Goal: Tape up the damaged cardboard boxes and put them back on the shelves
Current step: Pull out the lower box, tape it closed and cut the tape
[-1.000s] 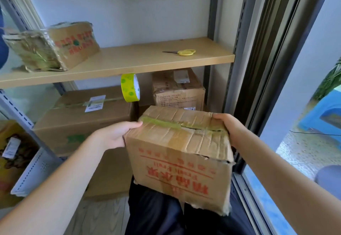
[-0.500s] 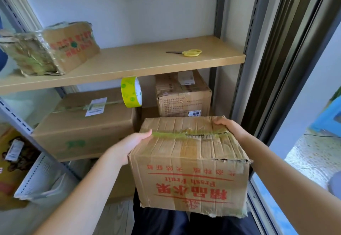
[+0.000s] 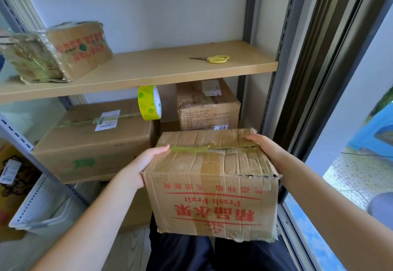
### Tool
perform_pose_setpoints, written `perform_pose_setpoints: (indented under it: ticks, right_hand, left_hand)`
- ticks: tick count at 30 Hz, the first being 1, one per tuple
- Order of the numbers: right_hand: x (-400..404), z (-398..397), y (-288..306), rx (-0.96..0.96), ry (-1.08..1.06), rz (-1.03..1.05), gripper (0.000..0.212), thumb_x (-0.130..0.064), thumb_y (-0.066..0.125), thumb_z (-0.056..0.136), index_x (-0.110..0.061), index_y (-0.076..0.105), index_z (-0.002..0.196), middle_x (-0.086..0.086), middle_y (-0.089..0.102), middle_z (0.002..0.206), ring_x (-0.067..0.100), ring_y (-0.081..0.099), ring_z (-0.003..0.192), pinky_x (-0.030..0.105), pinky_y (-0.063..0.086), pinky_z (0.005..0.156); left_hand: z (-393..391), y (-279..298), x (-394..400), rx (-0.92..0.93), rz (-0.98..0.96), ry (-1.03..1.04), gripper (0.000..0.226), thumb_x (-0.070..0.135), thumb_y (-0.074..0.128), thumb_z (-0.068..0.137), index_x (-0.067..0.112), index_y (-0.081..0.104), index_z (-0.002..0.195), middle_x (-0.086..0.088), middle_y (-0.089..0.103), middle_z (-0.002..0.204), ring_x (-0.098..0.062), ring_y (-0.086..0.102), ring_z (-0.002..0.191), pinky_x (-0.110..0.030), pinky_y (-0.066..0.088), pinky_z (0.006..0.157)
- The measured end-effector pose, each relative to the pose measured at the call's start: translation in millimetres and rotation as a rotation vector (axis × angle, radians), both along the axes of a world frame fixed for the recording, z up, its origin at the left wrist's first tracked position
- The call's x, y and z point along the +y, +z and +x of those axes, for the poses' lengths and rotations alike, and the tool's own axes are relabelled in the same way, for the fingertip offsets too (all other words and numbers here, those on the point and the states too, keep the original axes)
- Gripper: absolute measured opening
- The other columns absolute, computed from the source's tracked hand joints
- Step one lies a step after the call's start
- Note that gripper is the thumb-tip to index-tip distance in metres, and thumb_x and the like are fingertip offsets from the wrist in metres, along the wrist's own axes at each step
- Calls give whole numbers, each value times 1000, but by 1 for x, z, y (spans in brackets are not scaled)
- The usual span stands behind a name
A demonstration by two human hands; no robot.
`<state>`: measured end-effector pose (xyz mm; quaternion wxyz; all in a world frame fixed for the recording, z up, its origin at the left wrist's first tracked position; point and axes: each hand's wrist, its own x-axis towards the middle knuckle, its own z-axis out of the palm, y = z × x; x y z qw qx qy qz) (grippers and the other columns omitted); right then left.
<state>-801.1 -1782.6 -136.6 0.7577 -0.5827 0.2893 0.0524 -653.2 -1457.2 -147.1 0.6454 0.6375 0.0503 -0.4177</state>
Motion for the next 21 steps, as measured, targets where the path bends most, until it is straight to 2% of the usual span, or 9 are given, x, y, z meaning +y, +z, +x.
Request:
perform_pose_setpoints:
  ticks: [4, 6, 9, 10, 12, 14, 16, 18, 21]
  right_hand:
    - [9, -11, 15, 38, -34, -42, 40, -39, 59, 94, -9, 60, 121, 16, 76, 91, 29, 75, 77, 33, 58, 57]
    - [13, -14, 22, 92, -80, -187, 55, -42, 66, 89, -10, 54, 132, 12, 74, 100, 26, 75, 77, 32, 57, 60]
    - [11, -6, 38, 80, -101, -887, 74, -45, 69, 86, -18, 38, 148, 6, 56, 135, 24, 63, 110, 32, 54, 84]
    - [11, -1, 47, 17, -79, -1110, 70, -42, 69, 88, -20, 40, 147, 7, 49, 143, 25, 56, 121, 35, 49, 93]
    - [14, 14, 66, -133, -28, -1281, 52, -34, 65, 92, -22, 51, 140, 5, 52, 142, 23, 55, 121, 31, 47, 90]
    - [20, 32, 85, -259, 22, -1270, 34, -28, 58, 96, -23, 61, 130, 1, 62, 130, 17, 60, 108, 21, 45, 80]
    - [33, 54, 105, -331, 49, -1207, 26, -29, 55, 98, -24, 66, 121, -5, 67, 113, 6, 60, 92, 13, 41, 69]
    - [54, 79, 125, -358, 75, -1095, 25, -38, 55, 97, -26, 68, 116, -12, 67, 99, -1, 58, 81, 13, 38, 61]
    - [91, 121, 145, -297, 144, -895, 41, -55, 54, 93, -26, 65, 120, -10, 66, 98, 5, 59, 82, 21, 39, 61]
  left_hand:
    - [-4, 5, 5, -18, 15, 18, 60, 39, 91, 64, 10, 75, 114, -18, 73, 110, -35, 73, 96, -44, 58, 78]
    - [-7, 12, 6, -118, 96, 18, 73, 42, 89, 66, 15, 65, 129, -14, 70, 118, -33, 71, 100, -44, 57, 85]
    - [-5, 28, 4, -508, 297, 76, 83, 33, 79, 81, 28, 34, 151, 1, 47, 144, -17, 55, 115, -36, 47, 91]
    - [-3, 35, 1, -606, 309, 100, 80, 22, 74, 85, 27, 30, 152, 1, 42, 147, -15, 48, 118, -33, 42, 91]
    - [4, 48, -5, -705, 243, 218, 68, 1, 60, 86, 20, 36, 146, -5, 46, 142, -17, 47, 119, -29, 40, 87]
    - [8, 61, -7, -790, 176, 460, 40, 1, 50, 91, 16, 50, 128, -8, 57, 126, -25, 55, 117, -34, 47, 90]
    - [13, 74, -7, -835, 116, 686, 13, 17, 45, 98, 21, 56, 104, -7, 63, 110, -29, 60, 112, -45, 48, 99]
    - [18, 91, -11, -815, 31, 755, 13, 36, 44, 101, 26, 52, 97, -7, 65, 100, -28, 63, 104, -45, 51, 95]
    - [32, 120, -27, -708, -10, 655, 42, 64, 52, 85, 23, 54, 94, -8, 66, 97, -25, 66, 97, -41, 53, 88]
